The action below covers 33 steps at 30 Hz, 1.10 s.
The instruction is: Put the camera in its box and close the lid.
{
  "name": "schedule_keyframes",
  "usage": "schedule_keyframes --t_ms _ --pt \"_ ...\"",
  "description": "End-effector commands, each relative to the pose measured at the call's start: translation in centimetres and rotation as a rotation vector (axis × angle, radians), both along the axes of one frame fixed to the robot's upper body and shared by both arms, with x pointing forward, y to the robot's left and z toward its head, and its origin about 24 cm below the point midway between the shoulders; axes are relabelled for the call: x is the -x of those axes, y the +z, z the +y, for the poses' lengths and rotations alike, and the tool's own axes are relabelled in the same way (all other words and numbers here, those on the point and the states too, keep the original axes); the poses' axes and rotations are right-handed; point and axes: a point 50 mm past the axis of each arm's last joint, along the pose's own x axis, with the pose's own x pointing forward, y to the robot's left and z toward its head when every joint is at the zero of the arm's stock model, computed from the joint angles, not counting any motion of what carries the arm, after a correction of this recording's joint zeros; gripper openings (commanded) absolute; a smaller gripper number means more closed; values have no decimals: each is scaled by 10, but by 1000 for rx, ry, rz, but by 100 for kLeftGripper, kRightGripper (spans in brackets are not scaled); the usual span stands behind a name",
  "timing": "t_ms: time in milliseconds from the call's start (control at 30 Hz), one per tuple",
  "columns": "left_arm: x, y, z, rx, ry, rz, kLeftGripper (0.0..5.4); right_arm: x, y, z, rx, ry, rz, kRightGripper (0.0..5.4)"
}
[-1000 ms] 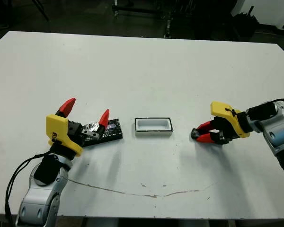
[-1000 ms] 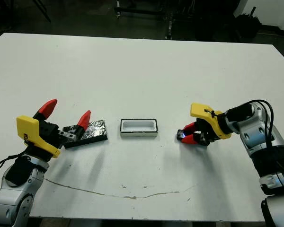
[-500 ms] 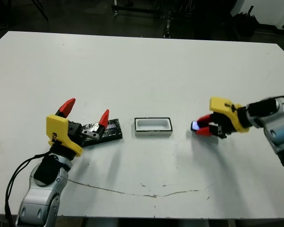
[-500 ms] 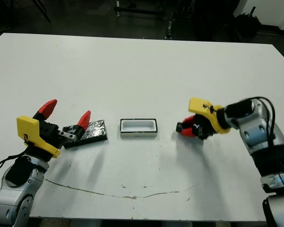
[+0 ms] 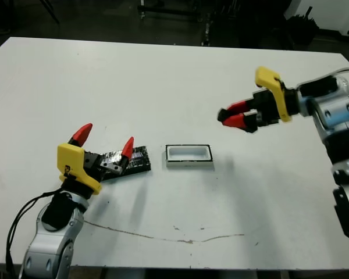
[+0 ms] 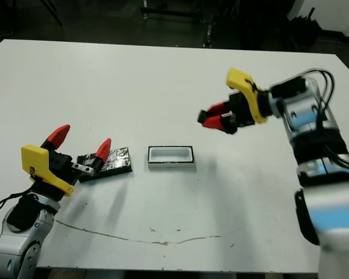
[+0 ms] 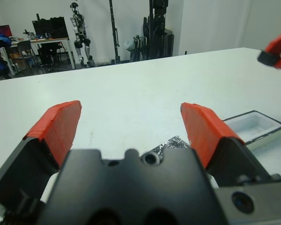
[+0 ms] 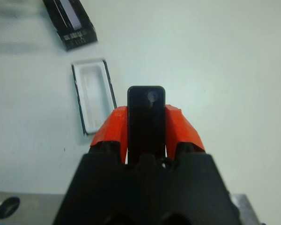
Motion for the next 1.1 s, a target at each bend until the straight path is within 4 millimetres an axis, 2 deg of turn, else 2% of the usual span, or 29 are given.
schedule_keyframes --t_ms 33,233,500,900,1100 --pt "2 -2 0 0 5 9 540 -2 7 14 -12 66 -15 165" --pt "2 -2 1 -10 12 12 540 -2 10 41 -78 132 0 165" --pt "1 -2 2 -2 7 10 540 -3 3 56 -94 144 -2 165" --pt "1 -2 1 -3 10 12 540 1 -21 60 -100 109 28 165" --pt "2 -2 1 -7 15 10 540 2 -32 63 -102 79 99 165"
